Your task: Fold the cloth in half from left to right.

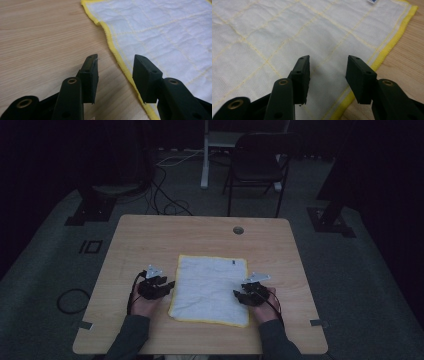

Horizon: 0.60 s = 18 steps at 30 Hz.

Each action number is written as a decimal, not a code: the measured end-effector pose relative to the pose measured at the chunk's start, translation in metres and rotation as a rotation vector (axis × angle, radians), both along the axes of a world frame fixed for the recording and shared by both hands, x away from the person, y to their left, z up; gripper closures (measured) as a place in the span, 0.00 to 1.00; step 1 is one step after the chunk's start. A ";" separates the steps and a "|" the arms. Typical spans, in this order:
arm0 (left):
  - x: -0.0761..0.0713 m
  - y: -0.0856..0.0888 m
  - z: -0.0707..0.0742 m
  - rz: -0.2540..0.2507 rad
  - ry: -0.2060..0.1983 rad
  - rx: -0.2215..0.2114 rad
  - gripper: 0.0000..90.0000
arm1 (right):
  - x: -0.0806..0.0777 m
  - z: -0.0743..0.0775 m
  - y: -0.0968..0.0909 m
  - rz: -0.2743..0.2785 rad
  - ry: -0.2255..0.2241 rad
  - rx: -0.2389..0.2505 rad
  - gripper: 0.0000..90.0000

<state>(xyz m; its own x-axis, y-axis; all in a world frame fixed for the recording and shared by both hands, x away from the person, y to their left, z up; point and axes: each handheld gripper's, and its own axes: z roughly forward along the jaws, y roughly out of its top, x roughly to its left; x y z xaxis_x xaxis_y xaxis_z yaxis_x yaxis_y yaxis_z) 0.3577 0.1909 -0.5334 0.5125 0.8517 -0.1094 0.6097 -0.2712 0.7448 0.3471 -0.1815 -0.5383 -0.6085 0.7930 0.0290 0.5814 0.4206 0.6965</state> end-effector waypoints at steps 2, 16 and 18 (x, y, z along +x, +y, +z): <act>0.003 -0.005 -0.003 -0.006 0.002 0.015 0.61 | 0.000 0.000 0.000 -0.001 0.001 0.001 0.59; 0.002 -0.033 -0.010 -0.054 -0.009 0.035 0.58 | -0.001 0.000 0.000 -0.002 0.000 0.003 0.58; 0.001 -0.034 -0.010 -0.045 -0.004 0.024 0.58 | -0.001 0.000 0.000 -0.002 0.000 0.001 0.58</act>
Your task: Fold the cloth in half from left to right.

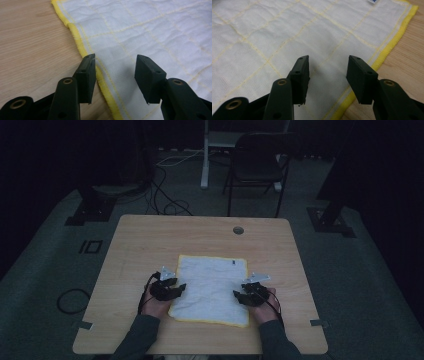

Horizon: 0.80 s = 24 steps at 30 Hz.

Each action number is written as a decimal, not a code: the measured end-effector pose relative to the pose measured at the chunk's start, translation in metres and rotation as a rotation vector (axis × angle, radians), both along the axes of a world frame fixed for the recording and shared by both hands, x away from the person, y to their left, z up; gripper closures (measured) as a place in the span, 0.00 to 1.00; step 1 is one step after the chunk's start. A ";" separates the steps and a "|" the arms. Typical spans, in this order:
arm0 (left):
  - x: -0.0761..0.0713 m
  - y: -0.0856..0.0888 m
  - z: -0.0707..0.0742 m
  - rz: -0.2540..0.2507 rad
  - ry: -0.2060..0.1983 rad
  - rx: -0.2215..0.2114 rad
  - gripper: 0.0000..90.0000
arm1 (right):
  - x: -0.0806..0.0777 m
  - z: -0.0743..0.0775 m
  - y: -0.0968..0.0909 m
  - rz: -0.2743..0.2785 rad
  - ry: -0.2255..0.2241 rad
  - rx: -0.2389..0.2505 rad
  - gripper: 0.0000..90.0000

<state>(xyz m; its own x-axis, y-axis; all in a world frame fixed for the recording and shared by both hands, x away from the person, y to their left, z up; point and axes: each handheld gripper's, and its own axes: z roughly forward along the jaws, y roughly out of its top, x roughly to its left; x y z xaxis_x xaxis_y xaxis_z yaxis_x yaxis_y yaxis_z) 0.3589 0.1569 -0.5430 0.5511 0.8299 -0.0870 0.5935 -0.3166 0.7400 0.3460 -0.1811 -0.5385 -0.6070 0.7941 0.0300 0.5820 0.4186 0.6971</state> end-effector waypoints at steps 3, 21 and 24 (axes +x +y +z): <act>-0.001 -0.001 0.001 0.011 0.007 0.002 0.70 | 0.000 0.000 0.000 0.002 -0.001 -0.001 0.58; -0.007 0.033 0.004 0.070 0.059 -0.011 0.97 | -0.004 0.006 -0.008 -0.026 -0.049 0.014 0.57; -0.007 0.047 0.005 0.105 0.069 -0.011 0.97 | -0.004 0.006 -0.008 -0.023 -0.051 0.013 0.57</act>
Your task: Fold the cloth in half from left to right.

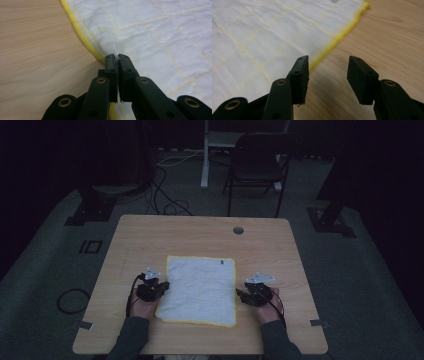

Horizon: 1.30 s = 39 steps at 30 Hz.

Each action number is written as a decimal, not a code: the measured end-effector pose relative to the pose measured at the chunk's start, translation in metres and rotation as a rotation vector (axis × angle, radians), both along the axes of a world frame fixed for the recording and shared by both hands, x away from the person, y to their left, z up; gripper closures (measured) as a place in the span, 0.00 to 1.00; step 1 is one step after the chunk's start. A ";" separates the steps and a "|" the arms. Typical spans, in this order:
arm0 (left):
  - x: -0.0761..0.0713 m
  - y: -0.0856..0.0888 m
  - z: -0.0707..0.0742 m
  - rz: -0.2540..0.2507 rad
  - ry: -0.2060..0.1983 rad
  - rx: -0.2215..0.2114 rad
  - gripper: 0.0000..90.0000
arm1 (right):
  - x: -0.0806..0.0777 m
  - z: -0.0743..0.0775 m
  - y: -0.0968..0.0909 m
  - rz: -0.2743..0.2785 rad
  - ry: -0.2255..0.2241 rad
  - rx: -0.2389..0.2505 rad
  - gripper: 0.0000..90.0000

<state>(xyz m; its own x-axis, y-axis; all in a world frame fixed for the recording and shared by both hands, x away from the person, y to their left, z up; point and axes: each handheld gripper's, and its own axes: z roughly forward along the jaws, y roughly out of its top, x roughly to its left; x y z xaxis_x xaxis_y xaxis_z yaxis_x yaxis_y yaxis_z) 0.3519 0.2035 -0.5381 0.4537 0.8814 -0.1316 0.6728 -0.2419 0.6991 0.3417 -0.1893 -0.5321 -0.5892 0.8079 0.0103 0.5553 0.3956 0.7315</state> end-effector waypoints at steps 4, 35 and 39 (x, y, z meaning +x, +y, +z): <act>-0.002 0.014 0.001 0.031 0.014 0.002 0.97 | 0.000 0.000 -0.001 -0.002 0.001 0.000 0.57; -0.005 0.004 0.045 -0.078 -0.109 -0.156 0.98 | 0.000 -0.002 -0.003 -0.010 0.002 0.005 0.58; -0.005 0.000 0.051 -0.094 -0.114 -0.172 0.98 | 0.000 -0.002 -0.003 -0.012 0.005 0.006 0.58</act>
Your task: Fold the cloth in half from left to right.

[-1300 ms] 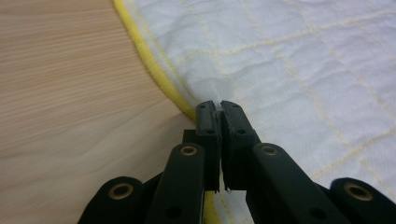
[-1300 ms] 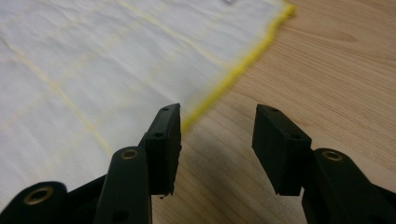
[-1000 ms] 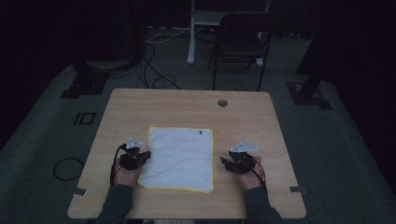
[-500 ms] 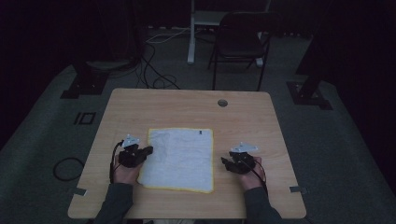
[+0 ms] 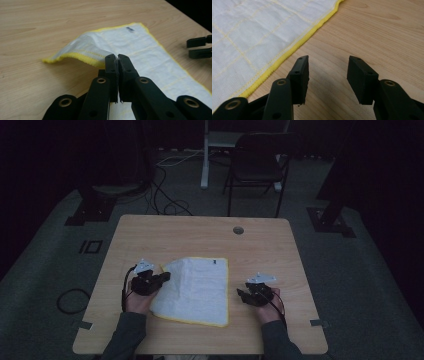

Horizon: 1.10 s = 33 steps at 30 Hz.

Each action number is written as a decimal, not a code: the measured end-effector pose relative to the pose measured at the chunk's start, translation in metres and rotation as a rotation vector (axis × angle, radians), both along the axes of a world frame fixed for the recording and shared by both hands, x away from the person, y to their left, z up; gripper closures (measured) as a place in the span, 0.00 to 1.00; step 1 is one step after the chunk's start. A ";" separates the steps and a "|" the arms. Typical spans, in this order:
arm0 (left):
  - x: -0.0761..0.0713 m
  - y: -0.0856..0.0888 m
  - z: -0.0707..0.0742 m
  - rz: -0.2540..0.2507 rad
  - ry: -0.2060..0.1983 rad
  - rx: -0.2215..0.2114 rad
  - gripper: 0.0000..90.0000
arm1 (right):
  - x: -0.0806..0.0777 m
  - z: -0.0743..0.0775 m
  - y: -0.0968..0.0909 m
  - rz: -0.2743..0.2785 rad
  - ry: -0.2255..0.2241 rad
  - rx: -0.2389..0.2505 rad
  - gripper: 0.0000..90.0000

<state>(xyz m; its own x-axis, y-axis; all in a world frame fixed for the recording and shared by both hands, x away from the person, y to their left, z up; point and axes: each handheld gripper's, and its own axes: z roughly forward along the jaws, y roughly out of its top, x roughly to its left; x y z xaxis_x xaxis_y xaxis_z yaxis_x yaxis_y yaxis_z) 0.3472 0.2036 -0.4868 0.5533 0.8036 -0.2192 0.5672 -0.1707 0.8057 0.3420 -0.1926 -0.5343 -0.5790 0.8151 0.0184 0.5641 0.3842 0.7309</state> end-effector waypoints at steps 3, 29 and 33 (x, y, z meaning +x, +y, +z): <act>0.000 -0.003 0.005 -0.012 -0.006 -0.002 0.98 | 0.000 0.000 0.000 0.001 0.000 -0.001 0.58; 0.002 -0.027 0.024 -0.096 -0.024 -0.045 0.97 | 0.001 -0.001 0.001 0.004 0.005 -0.004 0.58; 0.003 -0.031 0.025 -0.105 -0.023 -0.052 0.97 | 0.001 -0.001 0.001 0.004 0.005 -0.004 0.58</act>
